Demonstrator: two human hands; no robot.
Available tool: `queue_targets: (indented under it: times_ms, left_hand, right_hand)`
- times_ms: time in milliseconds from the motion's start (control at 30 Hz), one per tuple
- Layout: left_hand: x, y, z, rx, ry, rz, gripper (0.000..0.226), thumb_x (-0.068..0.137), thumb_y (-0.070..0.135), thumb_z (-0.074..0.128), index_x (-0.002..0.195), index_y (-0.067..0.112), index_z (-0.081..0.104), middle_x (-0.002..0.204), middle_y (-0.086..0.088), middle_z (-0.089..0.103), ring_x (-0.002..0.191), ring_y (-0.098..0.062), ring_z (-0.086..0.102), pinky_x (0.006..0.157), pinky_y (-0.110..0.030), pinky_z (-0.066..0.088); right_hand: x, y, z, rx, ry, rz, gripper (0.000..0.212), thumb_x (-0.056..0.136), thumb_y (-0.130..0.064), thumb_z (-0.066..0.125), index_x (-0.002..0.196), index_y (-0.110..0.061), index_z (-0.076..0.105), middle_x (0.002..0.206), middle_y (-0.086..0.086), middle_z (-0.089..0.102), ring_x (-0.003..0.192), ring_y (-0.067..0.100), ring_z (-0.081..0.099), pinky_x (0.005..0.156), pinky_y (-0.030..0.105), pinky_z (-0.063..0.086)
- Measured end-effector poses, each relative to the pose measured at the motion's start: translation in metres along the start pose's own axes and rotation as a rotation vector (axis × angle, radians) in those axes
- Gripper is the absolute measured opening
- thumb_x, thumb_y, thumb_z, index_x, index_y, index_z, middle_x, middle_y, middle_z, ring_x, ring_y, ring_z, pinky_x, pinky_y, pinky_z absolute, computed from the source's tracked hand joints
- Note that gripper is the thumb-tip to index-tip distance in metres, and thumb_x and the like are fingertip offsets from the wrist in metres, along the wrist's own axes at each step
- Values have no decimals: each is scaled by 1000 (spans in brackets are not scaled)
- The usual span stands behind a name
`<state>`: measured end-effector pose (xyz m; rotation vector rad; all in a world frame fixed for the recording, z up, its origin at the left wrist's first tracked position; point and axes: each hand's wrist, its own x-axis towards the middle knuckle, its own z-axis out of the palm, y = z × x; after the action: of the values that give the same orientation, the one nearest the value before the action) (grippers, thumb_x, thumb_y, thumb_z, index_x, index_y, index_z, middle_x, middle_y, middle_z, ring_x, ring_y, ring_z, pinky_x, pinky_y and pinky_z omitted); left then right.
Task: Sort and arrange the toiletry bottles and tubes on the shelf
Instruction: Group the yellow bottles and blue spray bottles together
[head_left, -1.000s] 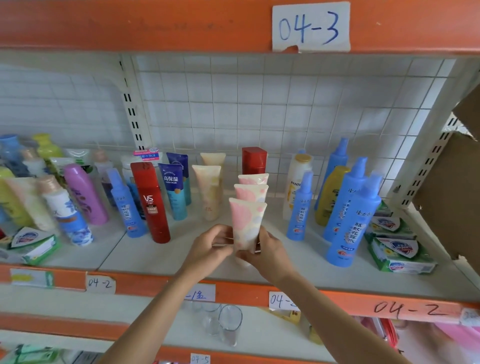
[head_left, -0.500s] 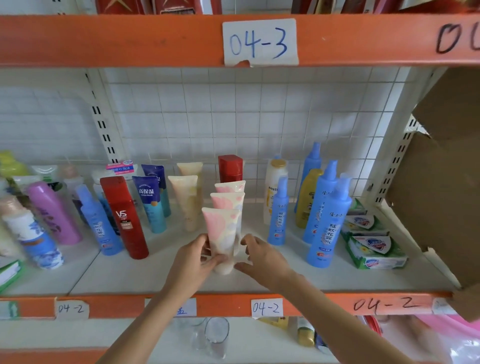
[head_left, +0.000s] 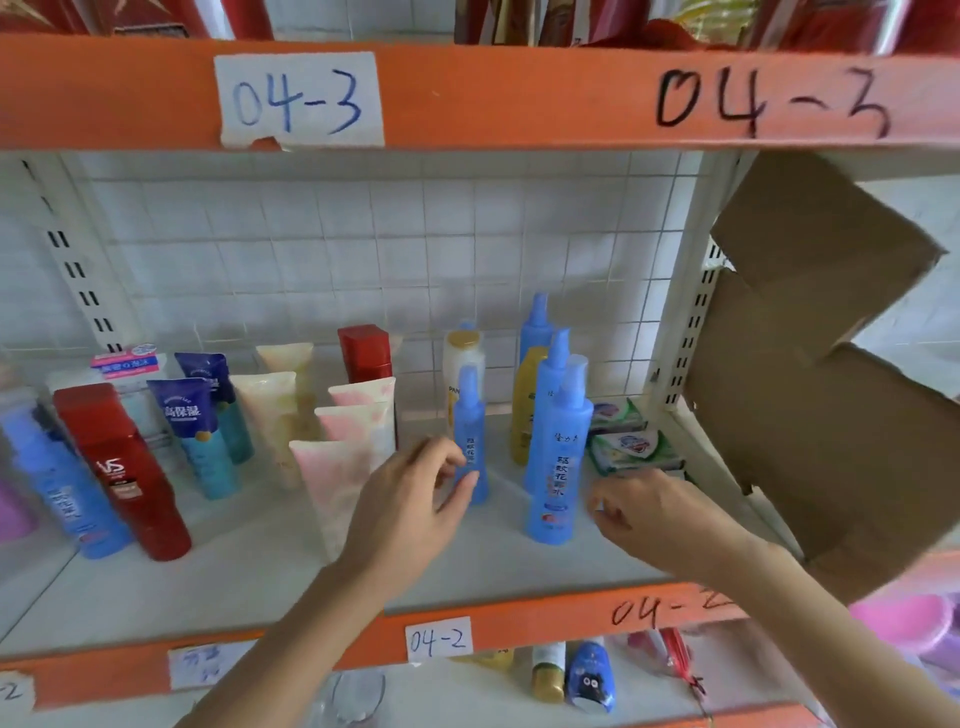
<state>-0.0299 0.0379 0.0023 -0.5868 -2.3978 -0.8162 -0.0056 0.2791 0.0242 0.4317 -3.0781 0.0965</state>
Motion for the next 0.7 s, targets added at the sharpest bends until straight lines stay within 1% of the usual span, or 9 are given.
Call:
queue_targets:
  times_ms: [33, 100, 167, 267, 333, 400, 533, 633, 700]
  left_hand:
    - [11, 4, 3, -8, 35, 15, 23, 81, 39, 49, 82, 18, 57, 77, 6, 59, 67, -10, 58, 63, -29, 48]
    - [36, 9, 5, 9, 103, 38, 20, 82, 33, 54, 88, 14, 58, 85, 1, 58, 74, -15, 59, 70, -28, 45]
    - [61, 11, 5, 53, 119, 28, 21, 81, 21, 64, 96, 9, 58, 95, -5, 57, 86, -22, 60, 78, -28, 43]
    - [89, 10, 3, 111, 40, -17, 32, 80, 16, 67, 109, 6, 57, 109, -10, 56, 102, -26, 57, 87, -32, 44]
    - [100, 10, 2, 144, -53, -63, 36, 82, 19, 65, 115, 8, 56, 117, -8, 56, 108, -23, 57, 93, -32, 43]
    - [105, 8, 2, 176, -127, -96, 37, 84, 22, 64, 118, 11, 56, 120, -5, 57, 109, -21, 57, 93, -34, 46]
    - [109, 3, -3, 166, -115, -141, 34, 82, 27, 67, 112, 14, 59, 112, 0, 59, 95, -15, 60, 81, -29, 50]
    - [108, 3, -7, 152, -123, -154, 31, 81, 27, 68, 109, 15, 60, 107, 2, 61, 89, -12, 61, 79, -24, 49]
    - [106, 4, -7, 156, -145, -151, 29, 82, 23, 67, 109, 15, 61, 109, 2, 62, 90, -10, 60, 79, -21, 47]
  right_hand:
    - [2, 12, -5, 10, 15, 37, 15, 91, -24, 44, 83, -20, 56, 85, -1, 61, 76, 22, 59, 69, 31, 50]
    - [14, 37, -17, 78, 95, 106, 15, 90, -23, 49, 80, -18, 60, 80, 1, 64, 74, 23, 60, 73, 36, 53]
    - [32, 54, -31, 174, 170, 115, 14, 90, -19, 53, 92, -15, 66, 87, 3, 69, 78, 20, 63, 75, 32, 53]
    - [64, 65, -56, 272, 212, 73, 22, 92, -19, 54, 111, -13, 63, 101, 3, 67, 85, 15, 60, 77, 23, 48]
    - [87, 65, -69, 315, 236, 41, 25, 93, -21, 53, 115, -11, 60, 107, 4, 65, 90, 15, 58, 77, 22, 43]
    - [109, 64, -78, 380, 240, 10, 26, 93, -22, 54, 115, -13, 61, 110, 4, 65, 91, 13, 56, 79, 25, 45]
    - [144, 61, -89, 432, 169, -84, 24, 90, -20, 57, 113, -17, 65, 111, 3, 66, 97, 17, 60, 86, 28, 48]
    - [155, 55, -91, 407, 6, -171, 32, 90, -10, 54, 119, -21, 63, 109, -4, 61, 96, 13, 56, 83, 21, 44]
    - [160, 52, -87, 323, -94, -219, 33, 92, -12, 50, 122, -24, 62, 109, -5, 56, 94, 9, 49, 79, 15, 40]
